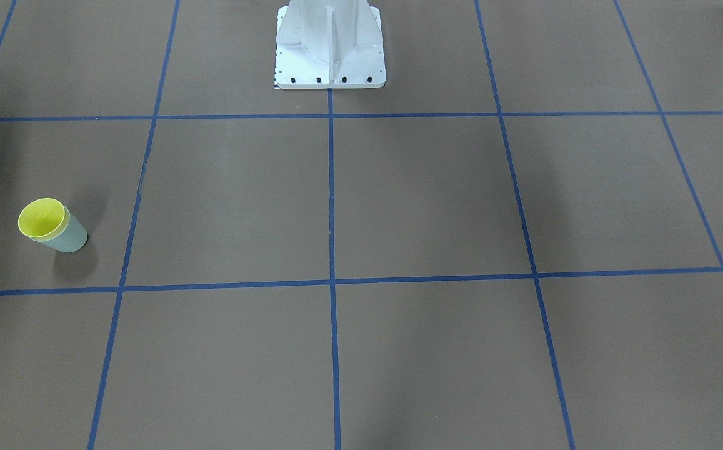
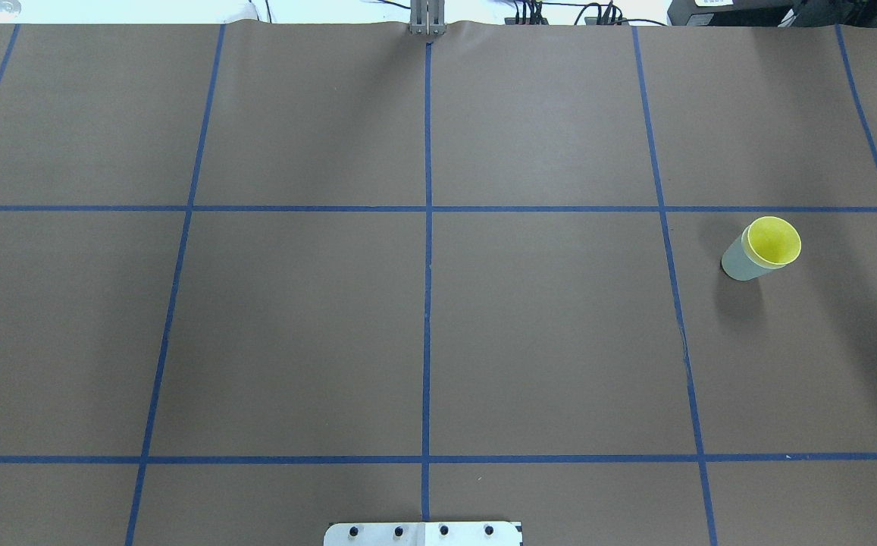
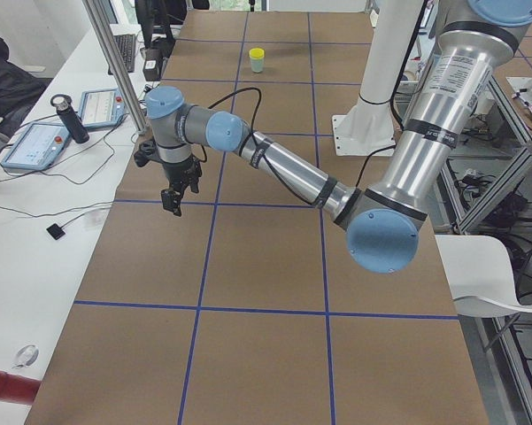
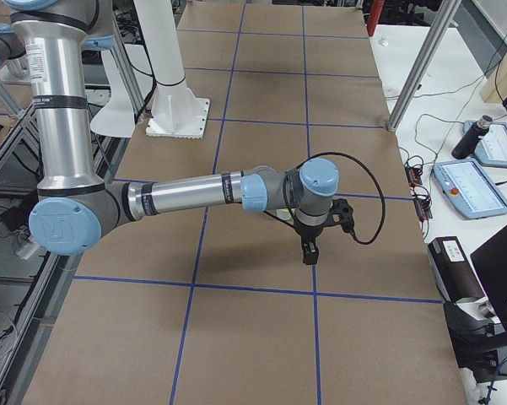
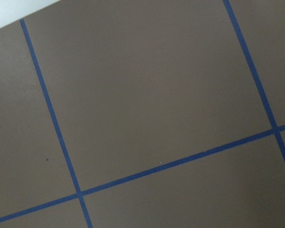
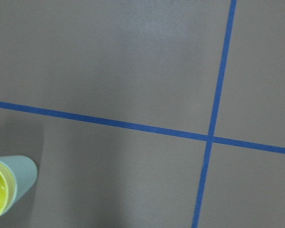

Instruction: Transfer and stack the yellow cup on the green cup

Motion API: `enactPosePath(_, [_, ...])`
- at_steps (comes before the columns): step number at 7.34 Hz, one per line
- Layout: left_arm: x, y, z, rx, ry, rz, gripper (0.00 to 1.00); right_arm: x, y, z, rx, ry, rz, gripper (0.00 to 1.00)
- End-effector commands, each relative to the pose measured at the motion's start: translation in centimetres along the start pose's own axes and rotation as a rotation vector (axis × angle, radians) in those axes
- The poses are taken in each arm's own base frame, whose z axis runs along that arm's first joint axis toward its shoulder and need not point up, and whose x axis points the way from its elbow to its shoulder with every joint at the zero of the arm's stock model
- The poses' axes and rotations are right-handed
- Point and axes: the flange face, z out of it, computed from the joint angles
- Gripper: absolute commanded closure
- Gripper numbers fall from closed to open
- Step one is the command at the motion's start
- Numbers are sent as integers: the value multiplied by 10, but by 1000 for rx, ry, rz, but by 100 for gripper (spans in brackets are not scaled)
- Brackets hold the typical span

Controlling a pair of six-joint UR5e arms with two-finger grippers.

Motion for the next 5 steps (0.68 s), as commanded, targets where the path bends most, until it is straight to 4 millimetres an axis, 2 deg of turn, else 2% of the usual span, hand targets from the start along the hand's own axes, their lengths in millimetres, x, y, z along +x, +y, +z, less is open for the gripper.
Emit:
enactPosePath(1, [-76, 34, -5, -2, 9, -28, 0, 33, 25, -8, 16, -26, 51, 1])
enactPosePath(2, [-112, 77, 16, -27, 20, -43, 0, 41, 35, -5, 12, -26, 75, 1])
enactPosePath(4, [-125, 95, 26, -6, 15, -111, 0, 50, 41, -13, 28, -24, 91, 1])
enactPosePath(5, [-134, 101, 37, 9, 6, -98, 0, 59, 53, -11, 24, -27, 122, 1])
